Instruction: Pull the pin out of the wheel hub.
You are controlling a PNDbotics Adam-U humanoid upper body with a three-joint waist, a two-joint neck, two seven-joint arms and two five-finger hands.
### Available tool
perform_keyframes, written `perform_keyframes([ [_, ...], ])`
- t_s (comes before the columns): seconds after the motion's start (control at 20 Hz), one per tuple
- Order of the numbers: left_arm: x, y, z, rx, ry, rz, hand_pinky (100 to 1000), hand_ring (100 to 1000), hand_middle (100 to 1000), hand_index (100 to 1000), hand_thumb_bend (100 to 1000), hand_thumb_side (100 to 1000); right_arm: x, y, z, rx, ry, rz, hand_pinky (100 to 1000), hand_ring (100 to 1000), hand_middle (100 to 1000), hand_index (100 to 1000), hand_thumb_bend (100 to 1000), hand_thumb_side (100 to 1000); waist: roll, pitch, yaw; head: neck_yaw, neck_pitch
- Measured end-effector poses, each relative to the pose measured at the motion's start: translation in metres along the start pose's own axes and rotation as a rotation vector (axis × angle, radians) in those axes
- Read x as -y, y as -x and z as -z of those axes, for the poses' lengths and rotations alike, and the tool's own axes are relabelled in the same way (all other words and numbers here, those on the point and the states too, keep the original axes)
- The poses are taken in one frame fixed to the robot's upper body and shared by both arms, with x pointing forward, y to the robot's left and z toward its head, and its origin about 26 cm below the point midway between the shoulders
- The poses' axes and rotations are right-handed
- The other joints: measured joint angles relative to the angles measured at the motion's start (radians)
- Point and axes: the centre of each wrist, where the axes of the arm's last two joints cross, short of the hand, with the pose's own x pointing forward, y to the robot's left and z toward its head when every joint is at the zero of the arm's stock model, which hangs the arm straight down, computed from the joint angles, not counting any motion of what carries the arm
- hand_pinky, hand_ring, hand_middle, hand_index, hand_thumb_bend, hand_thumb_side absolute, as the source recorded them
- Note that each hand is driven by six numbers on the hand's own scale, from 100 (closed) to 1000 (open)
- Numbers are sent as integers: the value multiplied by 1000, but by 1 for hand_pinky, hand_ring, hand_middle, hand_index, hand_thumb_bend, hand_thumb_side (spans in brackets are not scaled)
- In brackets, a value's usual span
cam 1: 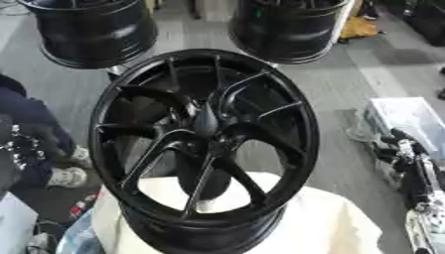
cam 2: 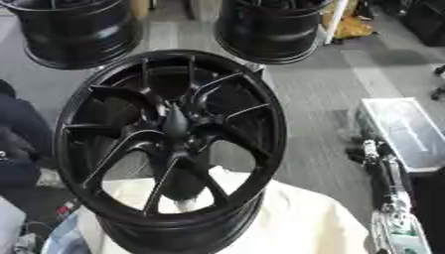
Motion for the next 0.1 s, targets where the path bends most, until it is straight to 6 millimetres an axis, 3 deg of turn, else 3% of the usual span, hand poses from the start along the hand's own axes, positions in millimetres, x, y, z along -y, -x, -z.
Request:
perform_keyframes([
  [0.1,0,0,0,0,2,0,735,587,580,700,100,946,-2,-3,1,8,-11,0,732,647,704,844,100,745,0,0,0,0,0],
])
